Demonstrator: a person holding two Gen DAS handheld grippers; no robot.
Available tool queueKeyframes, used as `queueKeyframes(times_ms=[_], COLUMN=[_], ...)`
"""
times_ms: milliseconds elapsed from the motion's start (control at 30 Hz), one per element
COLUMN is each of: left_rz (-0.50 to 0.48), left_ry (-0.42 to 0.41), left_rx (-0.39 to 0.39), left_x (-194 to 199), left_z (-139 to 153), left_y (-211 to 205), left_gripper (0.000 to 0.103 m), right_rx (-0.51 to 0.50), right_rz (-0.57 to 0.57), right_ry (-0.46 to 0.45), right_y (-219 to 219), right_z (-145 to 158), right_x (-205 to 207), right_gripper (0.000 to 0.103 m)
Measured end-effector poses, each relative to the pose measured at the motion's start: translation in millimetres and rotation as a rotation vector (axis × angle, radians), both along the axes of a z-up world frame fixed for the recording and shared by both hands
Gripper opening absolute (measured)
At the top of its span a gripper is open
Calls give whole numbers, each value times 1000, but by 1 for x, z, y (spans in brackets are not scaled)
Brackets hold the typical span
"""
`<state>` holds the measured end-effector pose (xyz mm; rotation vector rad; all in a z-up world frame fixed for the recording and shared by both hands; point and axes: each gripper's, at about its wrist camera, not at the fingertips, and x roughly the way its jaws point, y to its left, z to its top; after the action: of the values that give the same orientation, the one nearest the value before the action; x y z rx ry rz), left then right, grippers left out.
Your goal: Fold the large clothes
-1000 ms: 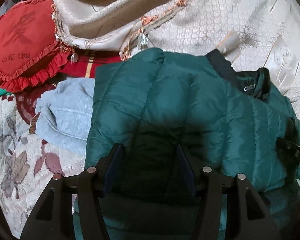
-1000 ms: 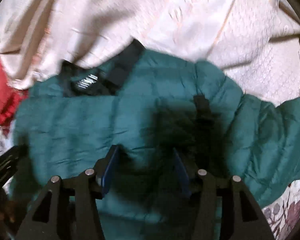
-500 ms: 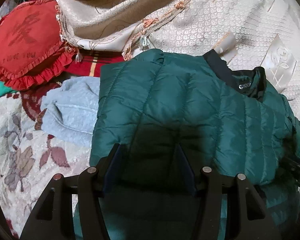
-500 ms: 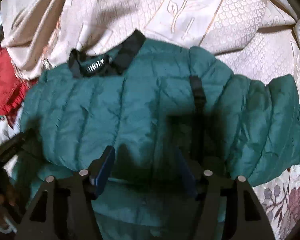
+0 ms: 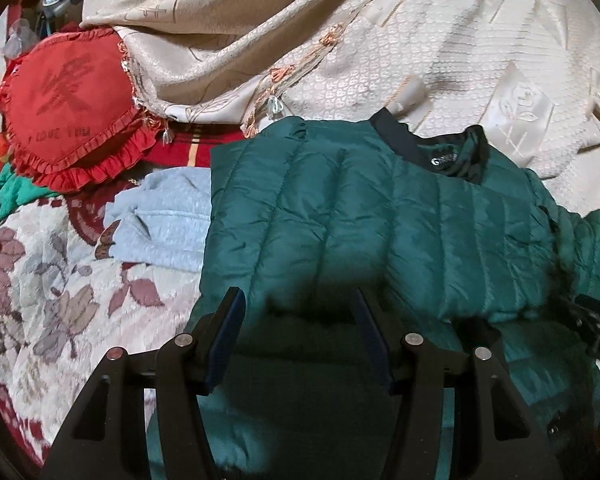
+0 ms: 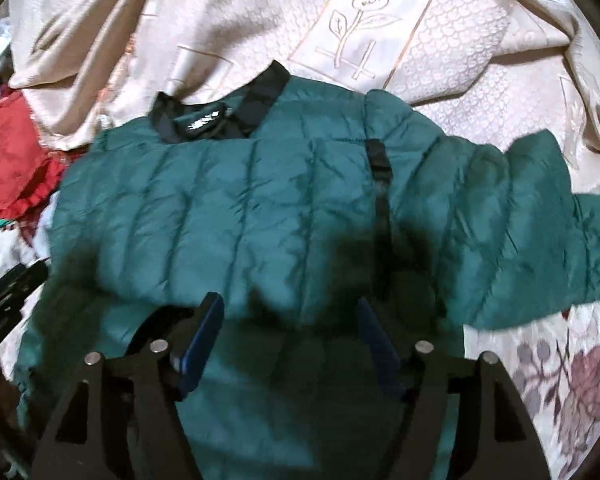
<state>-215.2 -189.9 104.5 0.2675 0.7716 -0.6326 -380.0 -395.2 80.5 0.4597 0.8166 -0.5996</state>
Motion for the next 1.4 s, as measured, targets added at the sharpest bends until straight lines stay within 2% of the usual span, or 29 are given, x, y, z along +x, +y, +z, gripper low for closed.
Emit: queueKeyframes(times_ms=[233, 700, 1067, 1400], left_rz=[-20, -21, -24, -31], left_ry=[2, 49, 39, 54], left_rx=[3, -6, 12, 24], left_x=[-25, -67, -84, -92], left_z=[3, 0, 0, -3], left_y=[9, 23, 30, 24], left_gripper=[39, 39, 38, 39], right_rx=[5, 27, 71, 70], right_rz=[27, 11, -37, -52], right_ry=[-22, -43, -53, -50], right_y=[37, 73, 76, 74], right_z=[7, 5, -3, -2], right_x=[-28, -70, -95, -106], right_gripper=[78, 80, 81, 81])
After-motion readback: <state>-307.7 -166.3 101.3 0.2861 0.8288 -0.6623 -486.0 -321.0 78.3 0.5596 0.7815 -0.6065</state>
